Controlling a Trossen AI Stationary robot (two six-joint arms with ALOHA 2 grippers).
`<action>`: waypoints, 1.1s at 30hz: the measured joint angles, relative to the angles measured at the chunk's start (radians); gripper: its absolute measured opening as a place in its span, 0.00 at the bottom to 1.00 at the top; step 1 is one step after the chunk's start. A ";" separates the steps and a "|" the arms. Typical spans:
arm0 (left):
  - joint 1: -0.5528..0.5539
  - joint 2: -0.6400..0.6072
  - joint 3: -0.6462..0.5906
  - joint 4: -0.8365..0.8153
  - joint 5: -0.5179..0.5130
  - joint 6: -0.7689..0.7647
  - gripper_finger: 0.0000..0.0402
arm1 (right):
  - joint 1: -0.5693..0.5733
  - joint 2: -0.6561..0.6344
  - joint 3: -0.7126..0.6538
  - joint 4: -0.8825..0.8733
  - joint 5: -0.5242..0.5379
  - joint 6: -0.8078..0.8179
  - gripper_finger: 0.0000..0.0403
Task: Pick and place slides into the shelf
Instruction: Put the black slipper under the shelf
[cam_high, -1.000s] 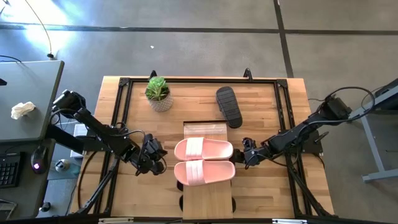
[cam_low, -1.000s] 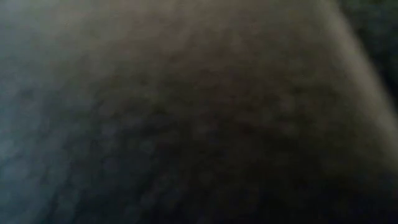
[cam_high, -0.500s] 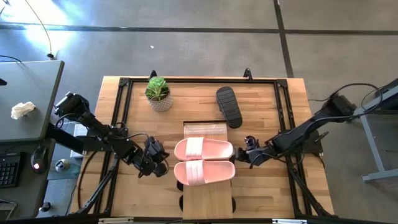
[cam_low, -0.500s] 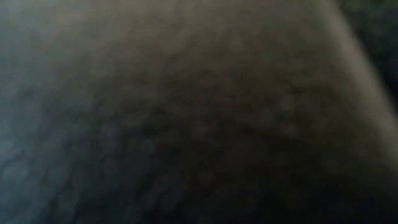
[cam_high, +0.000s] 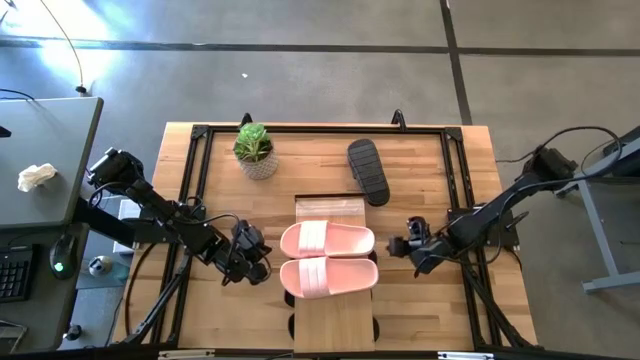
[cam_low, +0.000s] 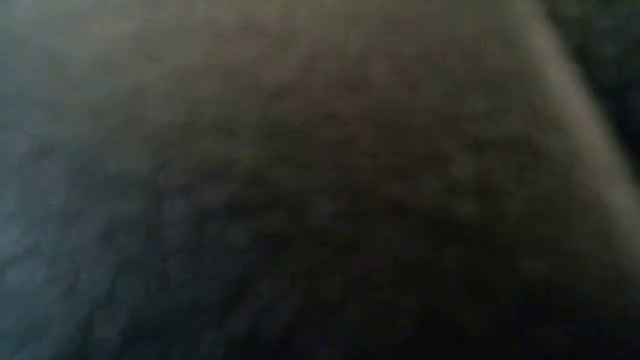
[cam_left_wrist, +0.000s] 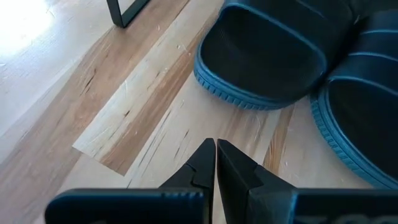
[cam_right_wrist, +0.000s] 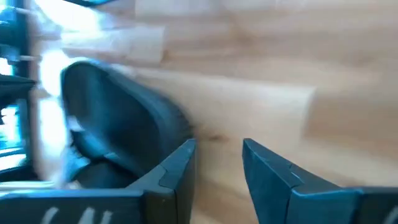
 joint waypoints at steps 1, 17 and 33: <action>0.000 0.000 0.000 -0.003 0.000 -0.007 0.01 | 0.004 -0.001 0.000 -0.028 0.018 -0.010 0.27; 0.197 0.000 -0.180 0.393 0.190 -0.164 0.01 | -0.014 0.069 -0.001 -0.159 0.081 -0.013 0.00; 0.289 0.000 -0.232 0.540 0.216 -0.245 0.01 | -0.092 0.068 -0.206 0.224 0.102 0.136 0.00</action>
